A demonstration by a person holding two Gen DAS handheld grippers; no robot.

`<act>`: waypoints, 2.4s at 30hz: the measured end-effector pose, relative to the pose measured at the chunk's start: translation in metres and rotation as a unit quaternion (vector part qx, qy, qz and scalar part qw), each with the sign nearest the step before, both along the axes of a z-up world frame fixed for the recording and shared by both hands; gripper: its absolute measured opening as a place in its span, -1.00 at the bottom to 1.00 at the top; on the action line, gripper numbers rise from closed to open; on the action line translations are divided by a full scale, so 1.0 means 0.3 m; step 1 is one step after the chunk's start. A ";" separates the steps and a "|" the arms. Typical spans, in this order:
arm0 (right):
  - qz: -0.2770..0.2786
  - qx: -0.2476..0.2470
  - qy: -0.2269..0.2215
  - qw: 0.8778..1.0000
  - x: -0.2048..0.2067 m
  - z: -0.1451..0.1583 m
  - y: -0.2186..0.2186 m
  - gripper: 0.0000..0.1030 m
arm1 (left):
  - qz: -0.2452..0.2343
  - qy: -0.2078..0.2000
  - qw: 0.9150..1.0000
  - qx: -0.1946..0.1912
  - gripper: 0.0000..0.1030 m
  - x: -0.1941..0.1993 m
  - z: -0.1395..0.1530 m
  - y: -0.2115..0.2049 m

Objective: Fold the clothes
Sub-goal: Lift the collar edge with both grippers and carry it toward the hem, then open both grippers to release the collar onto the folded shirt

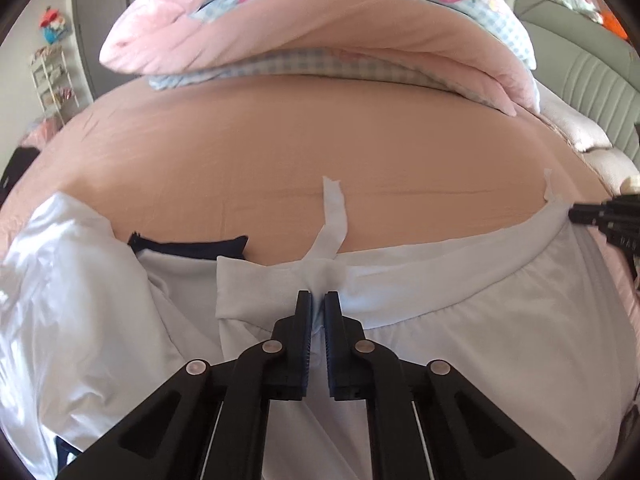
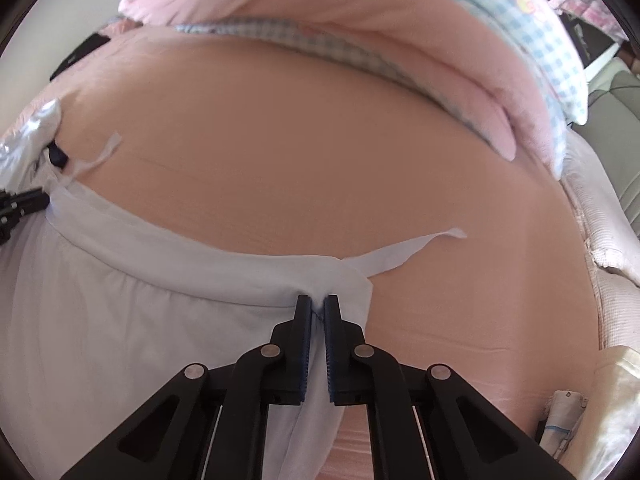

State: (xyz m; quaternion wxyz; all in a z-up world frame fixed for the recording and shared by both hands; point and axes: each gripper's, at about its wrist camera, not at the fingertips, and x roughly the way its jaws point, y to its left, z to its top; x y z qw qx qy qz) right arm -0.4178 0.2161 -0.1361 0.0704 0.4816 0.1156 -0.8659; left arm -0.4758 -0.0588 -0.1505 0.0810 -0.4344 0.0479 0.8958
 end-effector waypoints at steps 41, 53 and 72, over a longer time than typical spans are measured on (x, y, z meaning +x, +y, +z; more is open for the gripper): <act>-0.086 -0.007 -0.027 0.996 -0.236 -0.088 0.253 -0.28 | -0.016 -0.098 0.995 -0.001 -0.23 -0.236 -0.040 -0.150; -0.128 -0.165 0.018 0.978 0.228 0.200 0.398 -0.01 | -0.070 -0.027 0.995 -0.071 -0.18 0.384 0.093 -0.065; -0.106 -0.142 -0.073 0.982 0.825 -0.059 0.168 0.04 | 0.088 -0.116 0.989 0.015 -0.18 0.860 0.045 -0.087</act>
